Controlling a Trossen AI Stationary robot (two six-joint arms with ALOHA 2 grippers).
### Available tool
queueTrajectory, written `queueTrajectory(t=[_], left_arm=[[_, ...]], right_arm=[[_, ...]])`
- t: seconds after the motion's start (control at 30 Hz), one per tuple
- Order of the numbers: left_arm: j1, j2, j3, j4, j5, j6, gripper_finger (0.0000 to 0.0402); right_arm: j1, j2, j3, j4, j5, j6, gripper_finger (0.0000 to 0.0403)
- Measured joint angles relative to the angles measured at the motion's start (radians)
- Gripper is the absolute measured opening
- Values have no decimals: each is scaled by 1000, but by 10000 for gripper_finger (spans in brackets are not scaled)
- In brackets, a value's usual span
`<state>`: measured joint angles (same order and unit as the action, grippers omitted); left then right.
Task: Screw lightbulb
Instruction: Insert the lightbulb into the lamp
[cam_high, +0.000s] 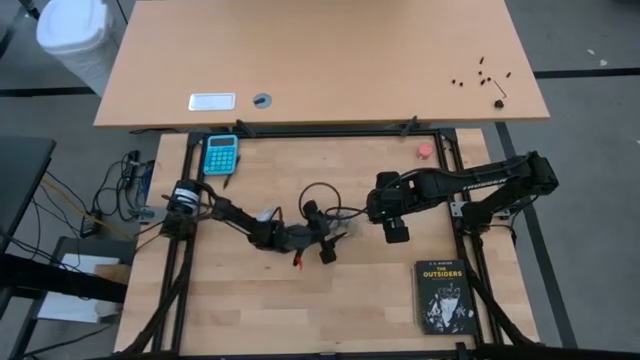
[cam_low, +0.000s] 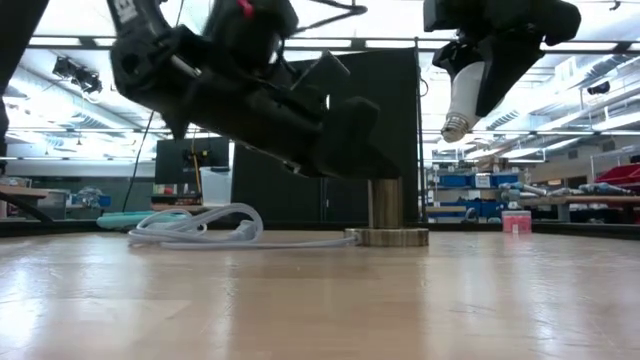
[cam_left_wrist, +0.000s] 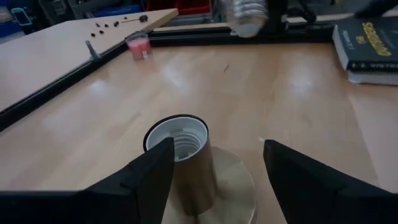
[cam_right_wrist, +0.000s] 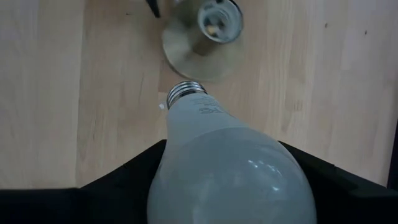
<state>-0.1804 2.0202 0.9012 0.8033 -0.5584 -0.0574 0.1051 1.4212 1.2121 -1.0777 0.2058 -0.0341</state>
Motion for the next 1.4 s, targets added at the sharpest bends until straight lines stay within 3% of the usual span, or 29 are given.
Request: queueTrajectory(t=[0.23,0.47,0.63,0.8,0.93,1.4], left_arm=[[61,34,16,91,129,42,253],[39,-27,43,58,133,66,253],[11,-119,46,-124,30,-6,253],[36,-113,46,-263,67,-133,253],[68,-53,45,-206,104,-153,253],[120,49,44,-45,139,-85,253]], right_arm=[[-6,0,0,6,0,-12,275],[-36,0,0,56,-3,-41,275],[-53,0,0,95,-23,-72,275],[-81,0,0,158,-35,-101,275],[-117,35,10,181,-86,-104,275],[-160,266,210,2,-103,-161,275]])
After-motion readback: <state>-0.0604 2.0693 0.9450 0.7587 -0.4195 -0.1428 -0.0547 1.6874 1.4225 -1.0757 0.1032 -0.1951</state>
